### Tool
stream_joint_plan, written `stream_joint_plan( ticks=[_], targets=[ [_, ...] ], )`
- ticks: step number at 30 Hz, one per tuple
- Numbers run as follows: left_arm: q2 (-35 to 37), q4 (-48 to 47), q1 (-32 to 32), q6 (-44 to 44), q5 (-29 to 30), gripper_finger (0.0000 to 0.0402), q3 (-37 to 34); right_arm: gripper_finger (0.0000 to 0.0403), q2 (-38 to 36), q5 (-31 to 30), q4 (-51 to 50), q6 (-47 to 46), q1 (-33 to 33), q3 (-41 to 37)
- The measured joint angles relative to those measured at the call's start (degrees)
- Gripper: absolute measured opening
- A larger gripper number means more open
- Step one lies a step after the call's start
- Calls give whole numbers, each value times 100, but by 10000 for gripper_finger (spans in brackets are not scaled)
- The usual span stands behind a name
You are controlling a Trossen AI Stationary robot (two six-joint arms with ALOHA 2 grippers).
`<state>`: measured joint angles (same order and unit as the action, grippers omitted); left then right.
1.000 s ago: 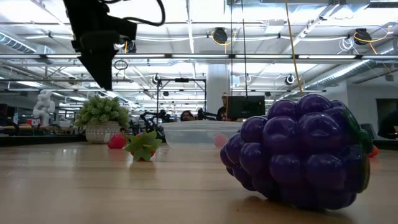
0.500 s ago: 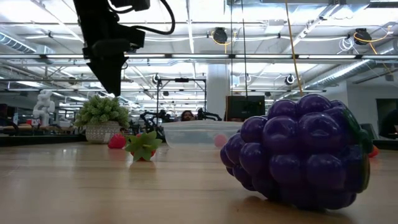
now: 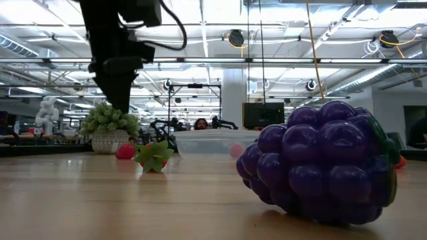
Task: Pick and placing Produce into tupperware
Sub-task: Put the left strawberry into the transparent bin
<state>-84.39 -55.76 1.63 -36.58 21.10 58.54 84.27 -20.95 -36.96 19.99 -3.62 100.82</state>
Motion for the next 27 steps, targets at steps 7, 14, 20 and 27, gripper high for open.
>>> stream_joint_plan(
  ticks=[7, 14, 20, 27],
  targets=[
    [-1, 951, -102, 305, -532, 275, -515, 181, -146, 0, 30, -22, 44, 0],
    [-1, 947, -236, 315, -485, 314, -524, 181, -146, 0, 30, -2, 210, 0],
    [-1, 963, -353, 511, -476, 347, -524, 181, -146, 0, 69, 20, 332, 0],
    [-110, 1092, -428, 505, -474, 339, -524, 181, -146, 2, 93, 37, 417, 0]
  ],
)
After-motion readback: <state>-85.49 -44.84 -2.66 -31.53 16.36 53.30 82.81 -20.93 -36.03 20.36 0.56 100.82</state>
